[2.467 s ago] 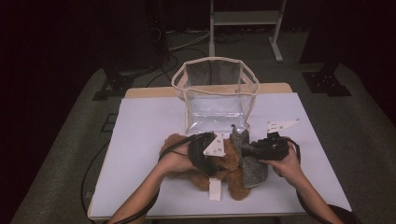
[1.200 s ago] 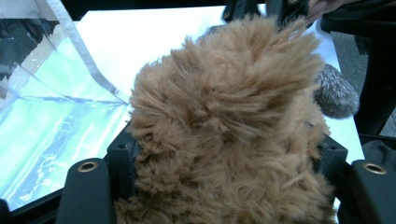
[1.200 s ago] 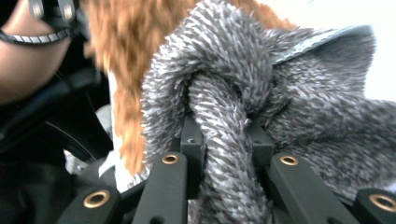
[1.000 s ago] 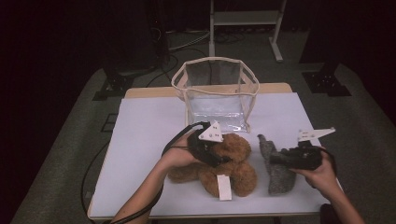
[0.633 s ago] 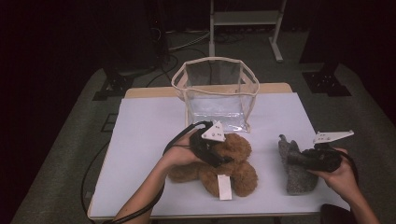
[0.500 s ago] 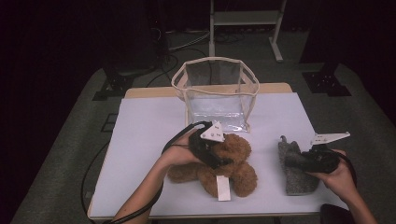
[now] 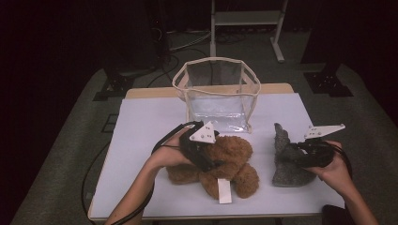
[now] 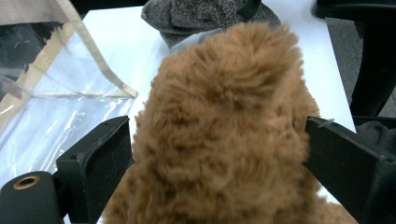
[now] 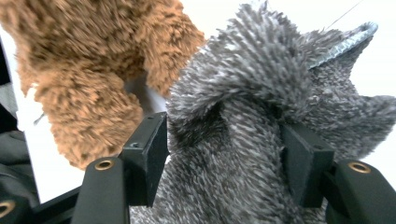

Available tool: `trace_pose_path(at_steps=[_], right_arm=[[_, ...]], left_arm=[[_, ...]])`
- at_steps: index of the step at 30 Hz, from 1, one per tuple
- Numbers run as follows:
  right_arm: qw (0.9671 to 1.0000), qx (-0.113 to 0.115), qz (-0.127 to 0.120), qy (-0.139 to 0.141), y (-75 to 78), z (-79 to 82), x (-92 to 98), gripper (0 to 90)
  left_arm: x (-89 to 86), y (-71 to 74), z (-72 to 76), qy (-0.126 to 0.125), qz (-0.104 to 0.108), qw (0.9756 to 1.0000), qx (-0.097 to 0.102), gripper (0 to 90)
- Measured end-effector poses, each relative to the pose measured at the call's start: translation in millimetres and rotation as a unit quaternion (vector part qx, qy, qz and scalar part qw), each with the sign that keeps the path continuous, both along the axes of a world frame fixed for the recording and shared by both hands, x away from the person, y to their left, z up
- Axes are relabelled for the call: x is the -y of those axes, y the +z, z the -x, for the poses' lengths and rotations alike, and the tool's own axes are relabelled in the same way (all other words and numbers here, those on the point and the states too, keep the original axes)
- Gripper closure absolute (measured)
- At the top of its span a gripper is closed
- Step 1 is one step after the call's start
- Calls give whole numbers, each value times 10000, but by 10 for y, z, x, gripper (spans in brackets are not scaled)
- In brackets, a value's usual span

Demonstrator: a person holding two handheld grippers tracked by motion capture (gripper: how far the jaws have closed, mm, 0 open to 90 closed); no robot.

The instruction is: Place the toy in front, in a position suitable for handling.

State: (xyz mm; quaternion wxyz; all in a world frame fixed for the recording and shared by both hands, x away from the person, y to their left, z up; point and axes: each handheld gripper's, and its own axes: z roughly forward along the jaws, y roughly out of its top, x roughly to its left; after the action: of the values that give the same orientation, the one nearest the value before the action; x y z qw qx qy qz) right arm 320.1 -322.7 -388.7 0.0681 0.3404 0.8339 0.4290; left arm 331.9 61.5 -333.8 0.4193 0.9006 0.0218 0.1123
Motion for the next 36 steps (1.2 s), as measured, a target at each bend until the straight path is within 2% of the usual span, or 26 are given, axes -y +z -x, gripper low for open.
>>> trace_pose_path(at_steps=[6, 13, 15, 19, 22, 28, 33, 36], right_arm=[[9998, -128, -82, -150, -118, -53, 74, 372], [9986, -321, -248, -331, -309, -32, 236, 368], [9984, -318, -227, -407, -342, -14, 290, 368], [9975, -249, -476, -467, -314, 41, 378, 369], [9978, -116, -587, -291, -217, 77, 329, 366], [9972, 51, -715, 190, -70, 91, 82, 352], [9938, 200, -840, 699, 54, 83, -215, 313], [9901, 279, -896, 1043, 137, 58, -418, 284]], left_arm=[[-93, -35, 2, 44, -7, 10000, -8, 86], [-135, -74, 4, 63, -24, 10000, -57, 86], [-140, -85, 2, 42, -52, 10000, -74, 86], [-148, -82, -3, 48, -24, 9999, -86, 86], [-170, -64, 6, 61, 21, 10000, -66, 86], [-282, -62, 23, 108, 42, 9999, -8, 86], [-419, -85, 47, 209, 131, 9997, -18, 86], [-512, -109, 60, 275, 136, 9995, 8, 72]])
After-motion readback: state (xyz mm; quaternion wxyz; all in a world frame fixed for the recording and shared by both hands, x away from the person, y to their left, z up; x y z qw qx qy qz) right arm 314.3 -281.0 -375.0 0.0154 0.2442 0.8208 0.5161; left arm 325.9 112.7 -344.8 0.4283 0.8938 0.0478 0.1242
